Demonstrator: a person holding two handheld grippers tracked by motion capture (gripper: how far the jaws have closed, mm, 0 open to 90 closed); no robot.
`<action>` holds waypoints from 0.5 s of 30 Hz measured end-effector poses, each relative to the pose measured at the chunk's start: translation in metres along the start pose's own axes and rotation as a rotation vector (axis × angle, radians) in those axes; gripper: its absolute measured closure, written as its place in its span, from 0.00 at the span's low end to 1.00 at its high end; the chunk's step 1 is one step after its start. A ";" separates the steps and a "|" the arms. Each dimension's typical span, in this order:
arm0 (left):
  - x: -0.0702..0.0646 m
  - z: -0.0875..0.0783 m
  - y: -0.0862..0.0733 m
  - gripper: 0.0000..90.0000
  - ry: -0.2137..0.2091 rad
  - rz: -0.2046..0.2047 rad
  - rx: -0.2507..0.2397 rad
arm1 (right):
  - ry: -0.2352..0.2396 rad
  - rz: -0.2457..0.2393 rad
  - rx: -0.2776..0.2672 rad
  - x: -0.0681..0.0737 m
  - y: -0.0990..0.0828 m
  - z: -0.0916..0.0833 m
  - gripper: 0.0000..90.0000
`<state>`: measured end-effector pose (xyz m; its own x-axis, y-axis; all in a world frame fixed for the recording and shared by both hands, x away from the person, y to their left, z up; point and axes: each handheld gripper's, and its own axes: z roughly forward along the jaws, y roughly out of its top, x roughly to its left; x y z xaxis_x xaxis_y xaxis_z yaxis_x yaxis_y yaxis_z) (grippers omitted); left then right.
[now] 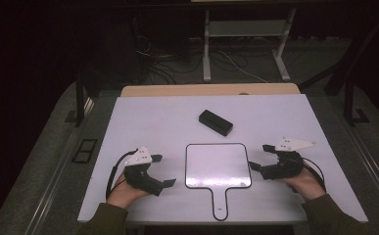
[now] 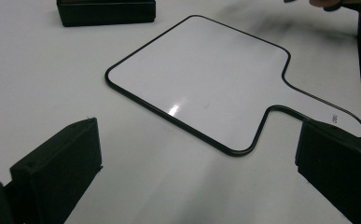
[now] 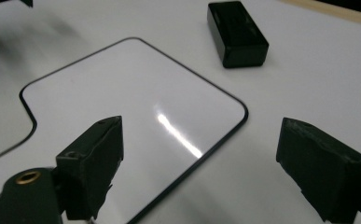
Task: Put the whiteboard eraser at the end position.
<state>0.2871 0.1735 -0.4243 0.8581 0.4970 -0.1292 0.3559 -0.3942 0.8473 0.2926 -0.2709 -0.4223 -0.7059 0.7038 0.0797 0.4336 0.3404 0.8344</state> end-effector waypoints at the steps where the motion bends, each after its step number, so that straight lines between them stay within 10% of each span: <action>1: 0.000 0.000 0.000 0.00 0.001 0.000 -0.001 | 0.001 -0.001 0.003 0.001 -0.004 -0.001 0.15; 15: 0.000 -0.002 -0.003 0.00 0.008 -0.006 -0.001 | -0.037 0.028 0.029 0.000 -0.043 -0.023 0.15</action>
<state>0.2851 0.1762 -0.4255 0.8530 0.5055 -0.1298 0.3602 -0.3902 0.8473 0.2610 -0.2998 -0.4453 -0.6723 0.7357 0.0823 0.4696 0.3379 0.8157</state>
